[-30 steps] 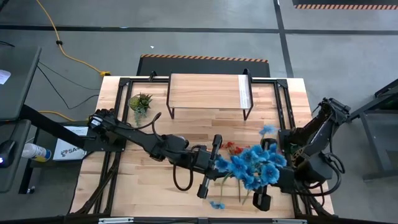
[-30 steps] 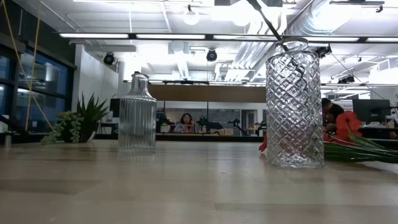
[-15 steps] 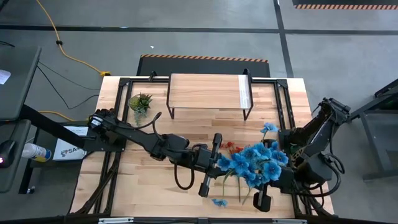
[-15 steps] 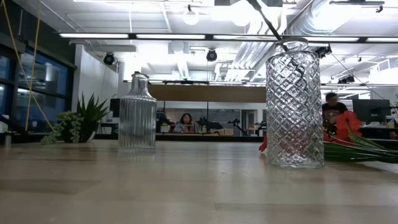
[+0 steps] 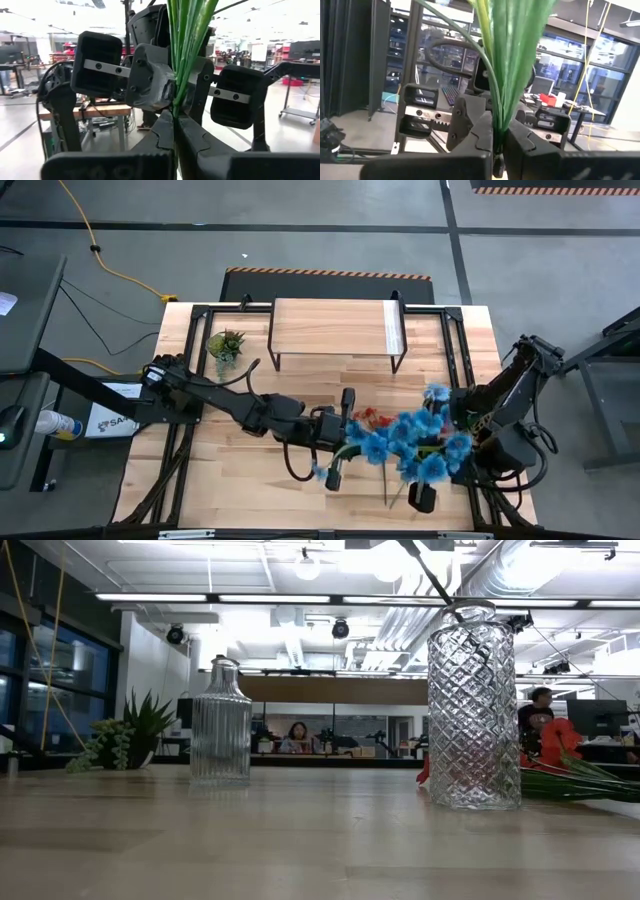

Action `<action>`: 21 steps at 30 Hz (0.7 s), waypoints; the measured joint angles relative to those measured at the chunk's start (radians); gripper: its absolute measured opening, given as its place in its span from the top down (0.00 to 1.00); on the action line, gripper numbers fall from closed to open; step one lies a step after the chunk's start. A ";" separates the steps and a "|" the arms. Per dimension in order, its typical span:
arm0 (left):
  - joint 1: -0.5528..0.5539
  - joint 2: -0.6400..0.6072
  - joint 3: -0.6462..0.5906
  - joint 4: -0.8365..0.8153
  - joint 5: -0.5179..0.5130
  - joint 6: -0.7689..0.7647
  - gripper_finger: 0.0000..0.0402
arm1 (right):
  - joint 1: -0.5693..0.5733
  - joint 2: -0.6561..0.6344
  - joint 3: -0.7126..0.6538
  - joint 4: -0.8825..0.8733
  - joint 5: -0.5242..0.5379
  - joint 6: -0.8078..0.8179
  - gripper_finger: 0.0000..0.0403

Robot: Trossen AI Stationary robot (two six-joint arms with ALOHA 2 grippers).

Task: Pick and place flowers into a vace then onto a shelf
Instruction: Put the blue flowers into the right transparent vase

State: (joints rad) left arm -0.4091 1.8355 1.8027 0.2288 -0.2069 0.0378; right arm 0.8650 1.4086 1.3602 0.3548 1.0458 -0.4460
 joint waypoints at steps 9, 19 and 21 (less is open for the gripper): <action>-0.005 -0.002 0.001 -0.091 -0.179 -0.045 0.69 | -0.002 -0.006 -0.002 -0.002 0.081 -0.034 0.98; -0.004 -0.010 0.001 -0.093 -0.217 -0.066 0.55 | -0.001 -0.049 -0.001 -0.033 0.130 -0.061 0.99; -0.005 -0.021 0.001 -0.121 -0.215 -0.080 0.52 | -0.001 -0.057 -0.001 -0.037 0.143 -0.070 0.99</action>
State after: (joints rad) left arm -0.4141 1.8149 1.8034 0.1074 -0.4220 -0.0419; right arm 0.8637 1.3520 1.3595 0.3175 1.1891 -0.5164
